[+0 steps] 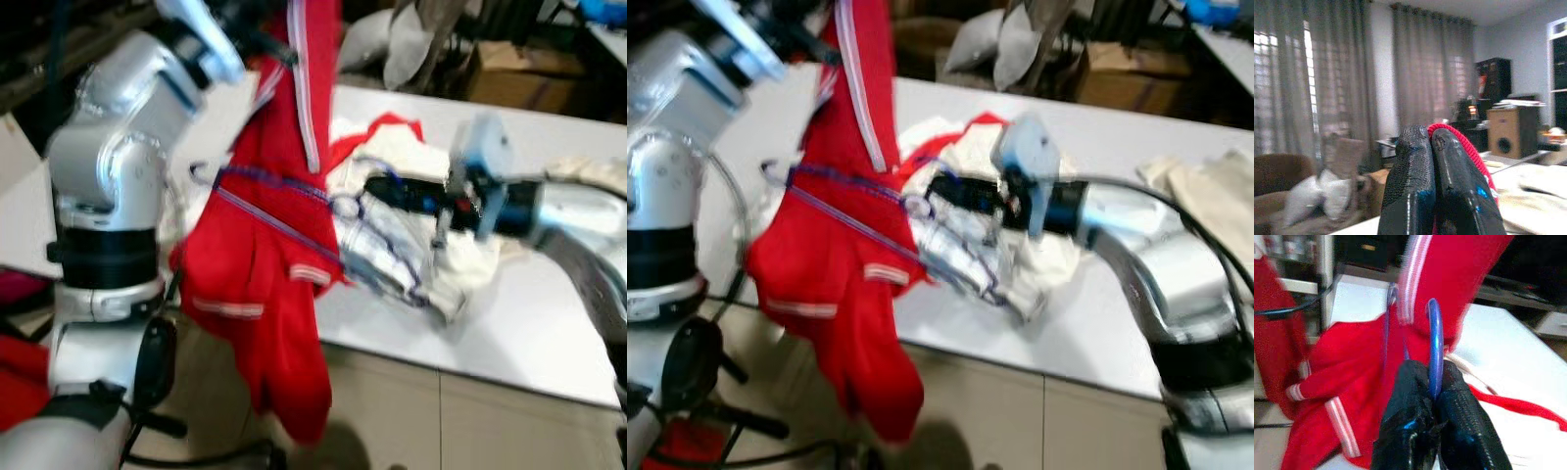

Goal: Hang hanger

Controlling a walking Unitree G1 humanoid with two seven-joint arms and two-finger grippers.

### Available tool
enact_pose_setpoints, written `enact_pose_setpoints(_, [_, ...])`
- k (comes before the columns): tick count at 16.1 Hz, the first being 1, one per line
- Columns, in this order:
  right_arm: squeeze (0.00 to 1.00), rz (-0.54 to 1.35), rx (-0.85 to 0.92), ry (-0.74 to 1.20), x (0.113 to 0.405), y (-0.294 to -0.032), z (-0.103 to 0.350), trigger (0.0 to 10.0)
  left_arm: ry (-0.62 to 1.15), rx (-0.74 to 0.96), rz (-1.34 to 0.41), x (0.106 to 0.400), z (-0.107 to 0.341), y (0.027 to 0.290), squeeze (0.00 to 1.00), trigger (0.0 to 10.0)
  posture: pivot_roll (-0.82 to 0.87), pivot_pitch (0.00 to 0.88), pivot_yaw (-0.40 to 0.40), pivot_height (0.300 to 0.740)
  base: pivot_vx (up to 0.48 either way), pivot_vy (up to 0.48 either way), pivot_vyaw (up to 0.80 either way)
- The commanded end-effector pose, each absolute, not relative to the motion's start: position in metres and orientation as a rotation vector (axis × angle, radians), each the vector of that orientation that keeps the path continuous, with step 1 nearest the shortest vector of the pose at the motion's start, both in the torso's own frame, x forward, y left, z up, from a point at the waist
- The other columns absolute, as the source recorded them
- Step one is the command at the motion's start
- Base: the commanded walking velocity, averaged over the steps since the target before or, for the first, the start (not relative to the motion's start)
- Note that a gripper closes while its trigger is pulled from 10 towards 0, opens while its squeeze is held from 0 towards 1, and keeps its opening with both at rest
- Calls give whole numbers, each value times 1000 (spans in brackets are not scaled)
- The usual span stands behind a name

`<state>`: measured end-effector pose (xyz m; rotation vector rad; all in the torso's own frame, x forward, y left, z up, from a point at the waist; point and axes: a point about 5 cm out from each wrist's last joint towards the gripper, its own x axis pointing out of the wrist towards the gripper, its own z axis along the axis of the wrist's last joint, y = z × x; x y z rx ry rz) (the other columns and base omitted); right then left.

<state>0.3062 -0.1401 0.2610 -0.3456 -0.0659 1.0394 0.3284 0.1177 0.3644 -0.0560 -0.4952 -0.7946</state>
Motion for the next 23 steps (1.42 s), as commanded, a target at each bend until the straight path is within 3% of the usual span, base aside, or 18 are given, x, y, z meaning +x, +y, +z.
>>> enact_pose_setpoints(1, [0, 930, -406, -160, 319, -144, 282, 10000, -615, -43, -845, 312, 390, 115, 0, 10000, 70, 4, -1, 740, 0, 0, 0])
enact_pose_setpoints(3, [0, 479, -454, -454, 368, -158, 365, 10000, -722, -78, -873, 302, 411, 115, 0, 10000, 72, 0, -3, 740, 0, 0, 0])
enact_pose_setpoints(5, [0, 195, -393, -722, 365, -179, 430, 10000, -790, -115, -865, 297, 424, 118, 0, 10000, 82, 0, -18, 740, 0, 0, 0])
enact_pose_setpoints(7, [0, 174, -403, -805, 358, -182, 448, 10000, -819, -142, -842, 295, 428, 121, 0, 10000, 86, 0, -24, 740, 0, 0, 0])
enact_pose_setpoints(10, [0, 303, -467, -713, 371, -173, 416, 10000, -803, -162, -799, 298, 424, 126, 0, 10000, 83, 0, -27, 740, 0, 0, 0])
enact_pose_setpoints(13, [0, 434, -520, -537, 383, -166, 323, 10000, -669, -123, -780, 309, 391, 113, 0, 10000, 79, 5, -18, 740, 0, 0, 0])
enact_pose_setpoints(15, [0, 690, -589, -310, 352, -166, 236, 10000, -337, 98, -579, 344, 316, 110, 0, 10000, 78, 21, -10, 740, 0, 0, 0])
enact_pose_setpoints(16, [0, 755, -610, -265, 341, -166, 221, 10000, -284, 146, -544, 350, 300, 112, 0, 10000, 77, 22, -9, 740, 0, 0, 0])
enact_pose_setpoints(20, [0, 909, -598, -154, 305, -174, 197, 10000, -161, 168, -389, 370, 261, 131, 0, 10000, 58, 30, 23, 740, 0, 0, 0])
enact_pose_setpoints(23, [0, 992, -622, -93, 284, -185, 207, 10000, -182, 172, -257, 387, 268, 149, 0, 10000, 52, 24, 35, 740, 0, 0, 0])
